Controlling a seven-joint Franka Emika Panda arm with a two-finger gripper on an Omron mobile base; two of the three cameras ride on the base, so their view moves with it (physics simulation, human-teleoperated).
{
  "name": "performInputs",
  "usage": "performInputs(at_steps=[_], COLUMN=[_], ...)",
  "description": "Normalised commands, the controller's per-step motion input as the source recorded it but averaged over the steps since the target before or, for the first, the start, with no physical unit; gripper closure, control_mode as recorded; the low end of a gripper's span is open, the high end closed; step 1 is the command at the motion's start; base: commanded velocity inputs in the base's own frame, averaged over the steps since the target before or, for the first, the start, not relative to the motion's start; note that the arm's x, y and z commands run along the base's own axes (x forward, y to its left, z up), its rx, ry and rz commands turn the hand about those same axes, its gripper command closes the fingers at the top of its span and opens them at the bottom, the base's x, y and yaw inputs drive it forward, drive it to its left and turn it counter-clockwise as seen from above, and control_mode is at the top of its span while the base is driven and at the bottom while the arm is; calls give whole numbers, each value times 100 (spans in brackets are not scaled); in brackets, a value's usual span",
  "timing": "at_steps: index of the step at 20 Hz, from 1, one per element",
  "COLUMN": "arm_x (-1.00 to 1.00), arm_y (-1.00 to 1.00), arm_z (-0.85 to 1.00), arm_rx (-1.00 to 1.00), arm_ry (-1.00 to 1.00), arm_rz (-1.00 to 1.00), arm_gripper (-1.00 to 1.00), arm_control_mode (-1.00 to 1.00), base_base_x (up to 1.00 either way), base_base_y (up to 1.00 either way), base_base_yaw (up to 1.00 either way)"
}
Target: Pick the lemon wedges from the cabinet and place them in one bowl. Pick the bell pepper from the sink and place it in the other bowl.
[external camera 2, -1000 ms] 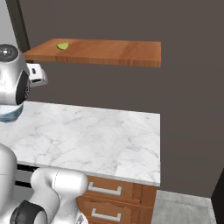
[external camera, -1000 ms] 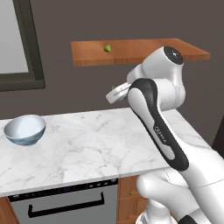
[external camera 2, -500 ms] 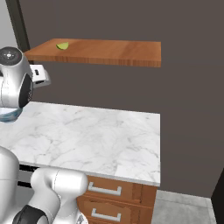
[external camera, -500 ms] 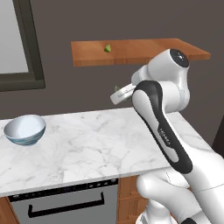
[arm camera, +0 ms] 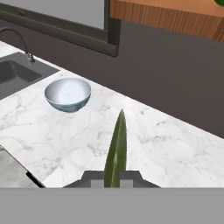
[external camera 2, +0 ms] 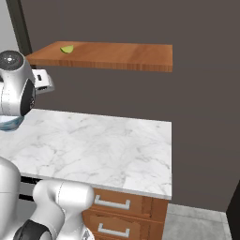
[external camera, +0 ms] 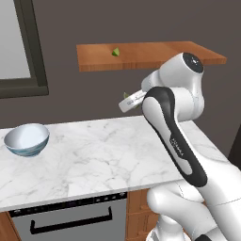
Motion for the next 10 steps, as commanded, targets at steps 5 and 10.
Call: performInputs(at_steps=[5,10], arm_x=[0,0], arm_y=[0,0], arm_z=[0,0], arm_rx=[0,0], arm_ry=[0,0], arm_rz=[0,0], arm_gripper=[100,100], arm_control_mode=[100,100], base_base_x=[0,0], base_base_y=[11,49], base_base_yaw=[-1,-4])
